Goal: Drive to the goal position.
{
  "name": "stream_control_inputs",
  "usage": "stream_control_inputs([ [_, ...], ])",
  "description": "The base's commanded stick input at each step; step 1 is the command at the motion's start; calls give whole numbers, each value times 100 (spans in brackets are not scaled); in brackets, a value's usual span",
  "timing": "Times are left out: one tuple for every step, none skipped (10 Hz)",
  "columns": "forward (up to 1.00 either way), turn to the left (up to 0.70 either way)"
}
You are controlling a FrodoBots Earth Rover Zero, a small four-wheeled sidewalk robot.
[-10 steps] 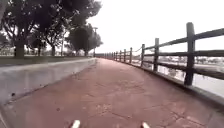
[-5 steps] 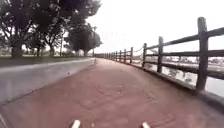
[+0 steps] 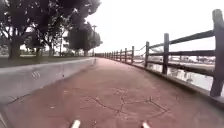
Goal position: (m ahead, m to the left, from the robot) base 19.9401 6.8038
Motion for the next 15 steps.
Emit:
stream_control_inputs([
  [70,0],
  [70,0],
  [70,0],
  [70,0],
  [70,0],
  [70,0],
  [70,0],
  [70,0],
  [70,0],
  [70,0],
  [70,0],
  [70,0],
  [70,0],
  [70,0],
  [70,0],
])
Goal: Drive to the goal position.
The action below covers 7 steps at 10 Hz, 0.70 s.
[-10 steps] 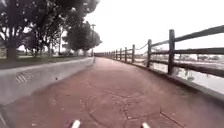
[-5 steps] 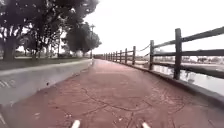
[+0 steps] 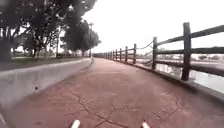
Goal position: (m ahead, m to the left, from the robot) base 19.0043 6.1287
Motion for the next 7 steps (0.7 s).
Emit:
stream_control_inputs([
  [70,0],
  [70,0],
  [70,0],
  [70,0],
  [70,0],
  [70,0],
  [70,0],
])
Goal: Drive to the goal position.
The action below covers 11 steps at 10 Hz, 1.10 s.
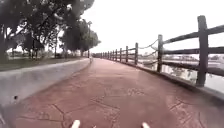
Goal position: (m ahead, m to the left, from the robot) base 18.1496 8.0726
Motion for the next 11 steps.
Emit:
stream_control_inputs([
  [70,0],
  [70,0],
  [70,0],
  [70,0],
  [70,0],
  [70,0],
  [70,0],
  [70,0],
  [70,0],
  [70,0],
  [70,0],
])
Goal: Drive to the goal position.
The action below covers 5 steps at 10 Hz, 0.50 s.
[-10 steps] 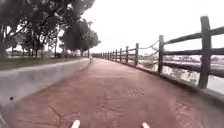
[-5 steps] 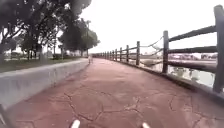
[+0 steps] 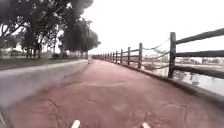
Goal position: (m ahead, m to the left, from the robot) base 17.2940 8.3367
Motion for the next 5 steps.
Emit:
stream_control_inputs([
  [70,0],
  [70,0],
  [70,0],
  [70,0],
  [70,0],
])
